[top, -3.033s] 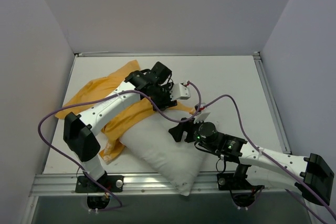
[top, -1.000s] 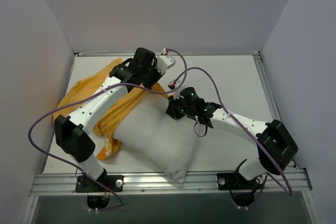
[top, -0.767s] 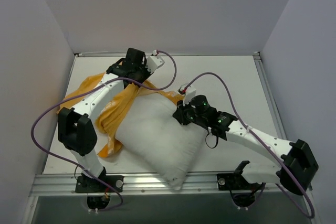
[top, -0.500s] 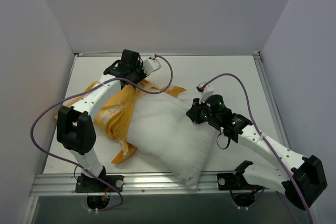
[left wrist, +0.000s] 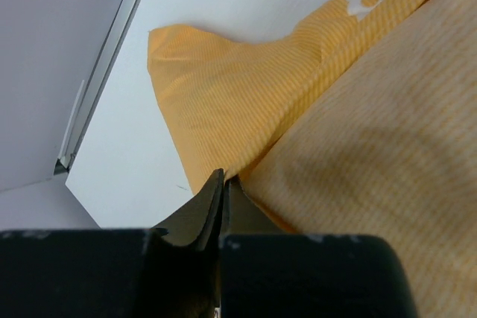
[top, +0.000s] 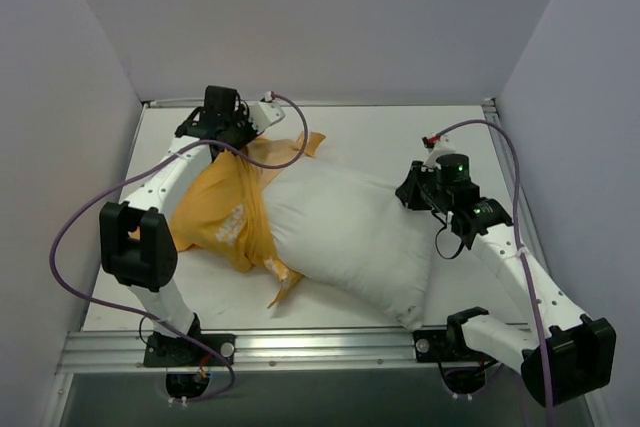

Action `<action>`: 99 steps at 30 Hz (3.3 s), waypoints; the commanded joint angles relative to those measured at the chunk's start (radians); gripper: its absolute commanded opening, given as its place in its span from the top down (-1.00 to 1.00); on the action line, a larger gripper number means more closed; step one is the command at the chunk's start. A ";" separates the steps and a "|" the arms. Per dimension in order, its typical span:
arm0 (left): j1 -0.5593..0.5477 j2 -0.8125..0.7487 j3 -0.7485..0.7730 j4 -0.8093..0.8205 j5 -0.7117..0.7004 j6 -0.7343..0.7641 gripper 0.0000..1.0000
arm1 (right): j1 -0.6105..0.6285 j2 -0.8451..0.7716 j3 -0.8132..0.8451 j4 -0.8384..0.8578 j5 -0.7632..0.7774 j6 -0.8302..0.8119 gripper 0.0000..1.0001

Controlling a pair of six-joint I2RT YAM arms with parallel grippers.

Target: Remove the pillowcase from the pillow

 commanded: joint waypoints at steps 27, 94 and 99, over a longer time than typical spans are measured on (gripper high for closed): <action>0.386 -0.476 0.066 -0.853 0.341 0.262 -0.88 | -0.048 0.285 0.480 -0.308 0.039 -0.093 -0.99; 0.833 -0.377 0.372 0.020 0.227 -0.205 0.95 | -0.272 0.663 0.265 -0.203 0.531 -0.130 1.00; 0.811 -0.354 0.444 0.003 0.240 -0.237 0.95 | -0.293 0.633 0.273 -0.216 0.554 -0.121 1.00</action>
